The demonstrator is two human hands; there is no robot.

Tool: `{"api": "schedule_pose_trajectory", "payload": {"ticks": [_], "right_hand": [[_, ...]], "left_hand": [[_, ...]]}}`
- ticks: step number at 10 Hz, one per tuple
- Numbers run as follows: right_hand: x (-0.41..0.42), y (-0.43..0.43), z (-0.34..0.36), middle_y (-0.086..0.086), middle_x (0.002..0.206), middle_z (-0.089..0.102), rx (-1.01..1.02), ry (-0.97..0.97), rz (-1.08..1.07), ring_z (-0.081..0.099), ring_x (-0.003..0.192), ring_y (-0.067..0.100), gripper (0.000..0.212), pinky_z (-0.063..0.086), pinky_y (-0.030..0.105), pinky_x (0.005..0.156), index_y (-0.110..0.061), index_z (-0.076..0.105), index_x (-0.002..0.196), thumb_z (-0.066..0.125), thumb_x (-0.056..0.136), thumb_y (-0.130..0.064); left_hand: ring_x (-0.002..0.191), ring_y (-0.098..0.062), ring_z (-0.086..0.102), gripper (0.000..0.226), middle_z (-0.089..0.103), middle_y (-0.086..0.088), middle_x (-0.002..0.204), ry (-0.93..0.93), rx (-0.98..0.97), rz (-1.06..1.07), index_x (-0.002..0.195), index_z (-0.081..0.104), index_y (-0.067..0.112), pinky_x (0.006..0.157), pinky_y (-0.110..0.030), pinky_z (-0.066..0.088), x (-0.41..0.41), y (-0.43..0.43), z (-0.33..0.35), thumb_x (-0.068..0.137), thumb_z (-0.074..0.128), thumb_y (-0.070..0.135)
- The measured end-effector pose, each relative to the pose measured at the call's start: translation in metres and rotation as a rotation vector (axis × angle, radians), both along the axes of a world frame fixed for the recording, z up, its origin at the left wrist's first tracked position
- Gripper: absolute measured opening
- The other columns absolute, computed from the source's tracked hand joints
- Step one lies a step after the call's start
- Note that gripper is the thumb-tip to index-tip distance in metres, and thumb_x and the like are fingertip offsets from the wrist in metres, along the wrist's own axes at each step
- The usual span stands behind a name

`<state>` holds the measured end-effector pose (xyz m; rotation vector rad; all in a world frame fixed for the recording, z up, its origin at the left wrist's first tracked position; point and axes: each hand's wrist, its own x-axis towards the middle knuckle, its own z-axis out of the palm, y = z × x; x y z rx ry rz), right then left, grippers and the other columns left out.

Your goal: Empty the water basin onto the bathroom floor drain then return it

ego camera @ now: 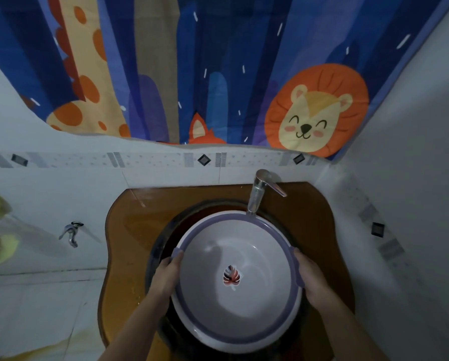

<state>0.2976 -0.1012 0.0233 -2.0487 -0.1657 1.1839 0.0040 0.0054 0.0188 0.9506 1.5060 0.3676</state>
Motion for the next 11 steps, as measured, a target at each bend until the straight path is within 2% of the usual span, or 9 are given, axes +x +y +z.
{"api": "schedule_pose_trajectory", "payload": {"ticks": [1,2,3,4,6,7,9,10,11], "right_hand": [[0.007,0.008,-0.006,0.010,0.122,0.067,-0.011,0.048,0.004,0.059,0.089,0.020,0.058,0.045,0.032,0.079,-0.015,0.056,0.137,0.040,0.099,-0.056],[0.007,0.017,-0.006,0.009,0.132,0.064,-0.004,0.050,0.016,0.059,0.092,0.020,0.061,0.042,0.033,0.088,-0.017,0.054,0.140,0.039,0.098,-0.059],[0.003,0.030,-0.007,0.006,0.133,0.063,-0.022,0.026,0.042,0.061,0.111,0.025,0.065,0.040,0.034,0.092,-0.017,0.053,0.140,0.035,0.097,-0.063],[-0.001,0.033,-0.012,0.011,0.139,0.060,-0.055,0.006,0.061,0.055,0.126,0.030,0.067,0.040,0.036,0.096,-0.016,0.051,0.142,0.033,0.098,-0.062],[-0.002,0.040,-0.023,0.013,0.148,0.052,-0.098,0.010,0.061,0.046,0.137,0.031,0.071,0.033,0.042,0.113,-0.016,0.046,0.146,0.030,0.097,-0.065],[-0.004,0.039,-0.027,0.013,0.149,0.050,-0.120,-0.021,0.049,0.044,0.138,0.032,0.070,0.031,0.043,0.114,-0.014,0.046,0.146,0.031,0.098,-0.063],[-0.006,0.034,-0.024,0.013,0.147,0.051,-0.125,-0.032,0.060,0.046,0.135,0.032,0.065,0.035,0.041,0.108,-0.014,0.048,0.144,0.032,0.100,-0.059],[-0.005,0.028,-0.016,0.014,0.145,0.053,-0.110,-0.035,0.042,0.048,0.133,0.032,0.065,0.036,0.041,0.108,-0.013,0.048,0.144,0.033,0.100,-0.059],[-0.004,0.012,0.001,0.011,0.153,0.046,0.016,-0.007,0.019,0.044,0.139,0.031,0.071,0.033,0.046,0.116,-0.017,0.039,0.151,0.035,0.097,-0.062]], "left_hand": [[0.095,-0.034,0.069,0.061,0.076,-0.013,0.101,-0.042,0.010,-0.016,0.107,0.074,0.013,0.096,-0.053,0.049,0.006,0.010,-0.005,0.098,0.033,0.057],[0.099,-0.035,0.067,0.062,0.073,-0.016,0.109,-0.038,-0.001,0.007,0.114,0.070,0.012,0.097,-0.053,0.049,0.008,0.015,-0.010,0.098,0.031,0.058],[0.102,-0.038,0.066,0.065,0.073,-0.018,0.108,-0.050,-0.035,0.033,0.117,0.068,0.010,0.094,-0.051,0.051,0.009,0.023,-0.016,0.097,0.030,0.060],[0.099,-0.036,0.069,0.068,0.077,-0.016,0.098,-0.098,-0.078,0.070,0.105,0.075,0.010,0.084,-0.044,0.054,0.006,0.026,-0.022,0.097,0.031,0.061],[0.099,-0.035,0.069,0.073,0.076,-0.018,0.102,-0.115,-0.105,0.070,0.109,0.075,0.010,0.092,-0.046,0.052,0.003,0.031,-0.033,0.096,0.027,0.064],[0.111,-0.039,0.062,0.074,0.067,-0.020,0.122,-0.054,-0.073,0.027,0.127,0.063,0.012,0.101,-0.055,0.045,0.006,0.027,-0.031,0.092,0.029,0.068],[0.130,-0.042,0.047,0.088,0.049,-0.021,0.146,-0.012,-0.043,0.013,0.145,0.046,0.011,0.108,-0.057,0.037,0.004,0.026,-0.026,0.087,0.031,0.075],[0.128,-0.040,0.050,0.080,0.052,-0.019,0.144,-0.007,0.001,0.031,0.144,0.049,0.013,0.107,-0.055,0.039,0.001,0.026,-0.019,0.092,0.029,0.069],[0.109,-0.022,0.063,0.067,0.066,-0.007,0.128,-0.105,0.088,0.100,0.135,0.059,0.019,0.090,-0.038,0.051,-0.007,0.022,0.003,0.096,0.028,0.064]]}}
